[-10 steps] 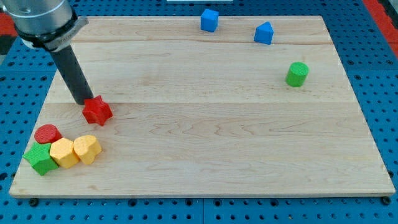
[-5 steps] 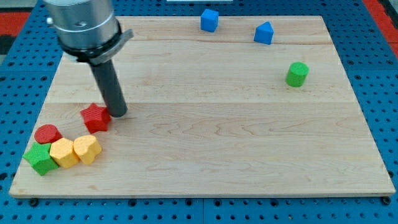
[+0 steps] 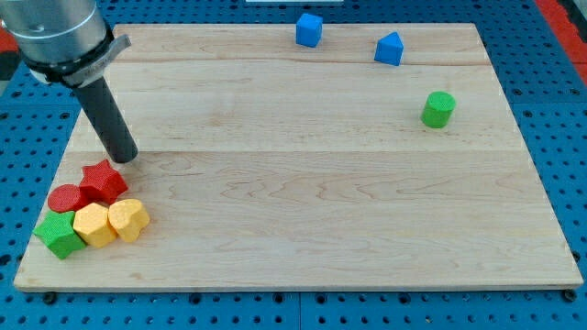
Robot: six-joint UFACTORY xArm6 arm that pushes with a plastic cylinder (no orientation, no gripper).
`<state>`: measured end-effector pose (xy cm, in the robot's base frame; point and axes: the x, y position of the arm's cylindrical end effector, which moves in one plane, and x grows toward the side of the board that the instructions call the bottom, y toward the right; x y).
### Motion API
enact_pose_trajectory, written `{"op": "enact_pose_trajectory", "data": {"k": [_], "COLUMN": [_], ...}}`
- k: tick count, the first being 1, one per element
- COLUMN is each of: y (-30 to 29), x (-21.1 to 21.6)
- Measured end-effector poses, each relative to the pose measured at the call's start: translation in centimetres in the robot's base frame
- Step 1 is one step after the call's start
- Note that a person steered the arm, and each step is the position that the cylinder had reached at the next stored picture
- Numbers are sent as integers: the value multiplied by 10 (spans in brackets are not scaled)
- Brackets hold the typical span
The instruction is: Move the red star to the top of yellow hexagon
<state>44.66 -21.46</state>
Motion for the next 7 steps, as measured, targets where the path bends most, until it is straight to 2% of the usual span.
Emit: {"op": "enact_pose_trajectory", "data": {"k": [1,4,6,7], "y": [-28,-6,4,2], "x": [-1,30,30,5]}}
